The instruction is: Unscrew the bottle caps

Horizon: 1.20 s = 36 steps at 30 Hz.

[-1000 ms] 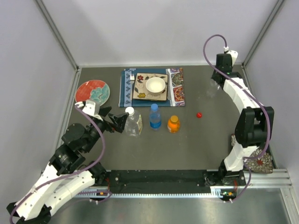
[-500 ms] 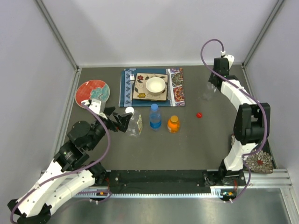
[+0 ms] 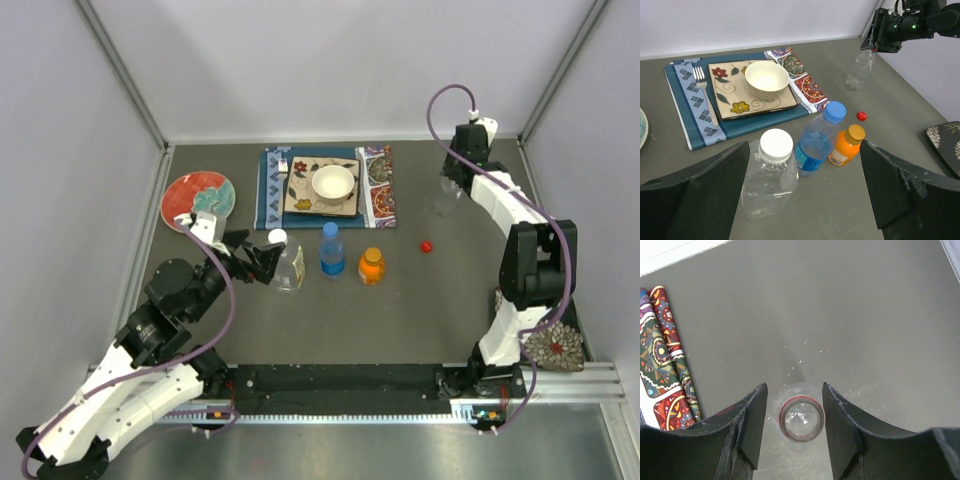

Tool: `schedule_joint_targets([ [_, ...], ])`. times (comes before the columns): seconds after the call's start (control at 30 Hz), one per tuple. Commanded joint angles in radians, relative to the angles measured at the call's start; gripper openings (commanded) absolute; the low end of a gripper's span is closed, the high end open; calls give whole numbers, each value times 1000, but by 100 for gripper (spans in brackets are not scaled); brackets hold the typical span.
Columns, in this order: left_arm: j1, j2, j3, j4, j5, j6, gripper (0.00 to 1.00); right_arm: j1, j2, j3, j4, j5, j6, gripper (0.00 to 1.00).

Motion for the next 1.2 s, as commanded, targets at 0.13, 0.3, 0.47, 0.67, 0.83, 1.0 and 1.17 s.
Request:
schedule_joint_targets([
  [0.13, 1, -25, -11, 46, 22, -10, 97, 31, -40, 0, -7, -14, 6, 51],
  [0.3, -1, -32, -14, 39, 25, -12, 97, 34, -49, -16, -12, -14, 15, 51],
  [0.47, 1, -31, -17, 40, 29, -15, 97, 32, -59, -29, -12, -20, 19, 50],
  [0.67, -1, -28, -18, 46, 40, -24, 97, 32, -57, -12, -15, -34, 24, 51],
  [0.83, 1, -25, -18, 48, 43, -29, 97, 32, -49, 20, -32, -40, 24, 52],
  [1.0, -1, -22, -17, 46, 51, -27, 98, 32, -62, 43, -107, -34, 38, 53],
  [1.17, -1, -35, -23, 46, 62, -38, 98, 32, -187, -96, -122, -39, 131, 57],
])
